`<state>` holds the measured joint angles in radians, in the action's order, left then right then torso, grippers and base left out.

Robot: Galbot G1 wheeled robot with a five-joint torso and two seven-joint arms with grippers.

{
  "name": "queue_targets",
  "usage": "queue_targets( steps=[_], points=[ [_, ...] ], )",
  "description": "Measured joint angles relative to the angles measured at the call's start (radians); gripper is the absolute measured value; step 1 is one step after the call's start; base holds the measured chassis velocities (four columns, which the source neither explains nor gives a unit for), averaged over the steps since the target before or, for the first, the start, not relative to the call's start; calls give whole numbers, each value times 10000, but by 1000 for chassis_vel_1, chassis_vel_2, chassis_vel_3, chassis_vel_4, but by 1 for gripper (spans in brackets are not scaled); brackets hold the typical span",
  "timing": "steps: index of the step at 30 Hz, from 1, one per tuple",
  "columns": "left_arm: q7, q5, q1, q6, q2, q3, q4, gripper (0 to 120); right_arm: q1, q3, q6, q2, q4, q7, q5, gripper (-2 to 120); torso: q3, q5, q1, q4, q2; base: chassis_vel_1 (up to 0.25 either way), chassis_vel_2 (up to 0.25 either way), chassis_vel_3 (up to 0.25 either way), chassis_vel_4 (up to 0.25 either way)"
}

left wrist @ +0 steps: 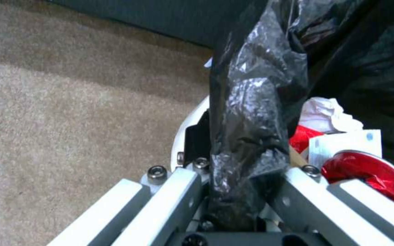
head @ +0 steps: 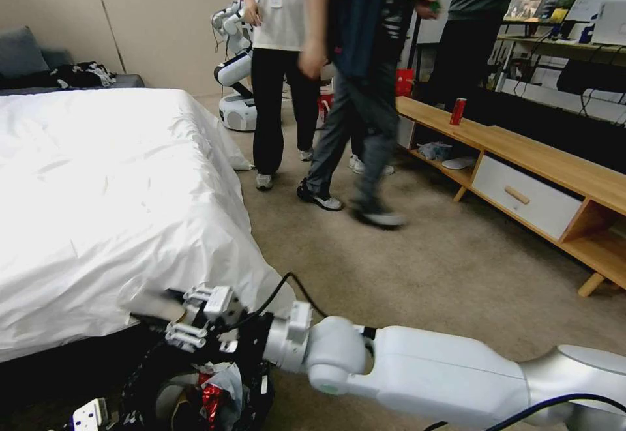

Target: Pick up the trash bin, then pick up the garbage from the floor and place it into the trash bin.

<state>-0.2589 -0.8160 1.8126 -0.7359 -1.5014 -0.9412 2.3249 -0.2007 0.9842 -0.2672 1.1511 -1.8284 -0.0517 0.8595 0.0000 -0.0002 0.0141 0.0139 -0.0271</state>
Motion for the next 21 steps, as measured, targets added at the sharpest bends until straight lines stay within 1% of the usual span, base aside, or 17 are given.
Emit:
queue_targets(
  steps=[9,21],
  points=[
    [-68,-119,-93,-1,69,-27,-27,0,-126,439,4,333,263,71,-128,32,0,1,0,0,0,0,0,0,0],
    [-98,-201,-128,1,105,-44,-30,0,-328,733,14,244,425,149,-255,32,0,2,0,1,0,0,0,0,0]
  ],
)
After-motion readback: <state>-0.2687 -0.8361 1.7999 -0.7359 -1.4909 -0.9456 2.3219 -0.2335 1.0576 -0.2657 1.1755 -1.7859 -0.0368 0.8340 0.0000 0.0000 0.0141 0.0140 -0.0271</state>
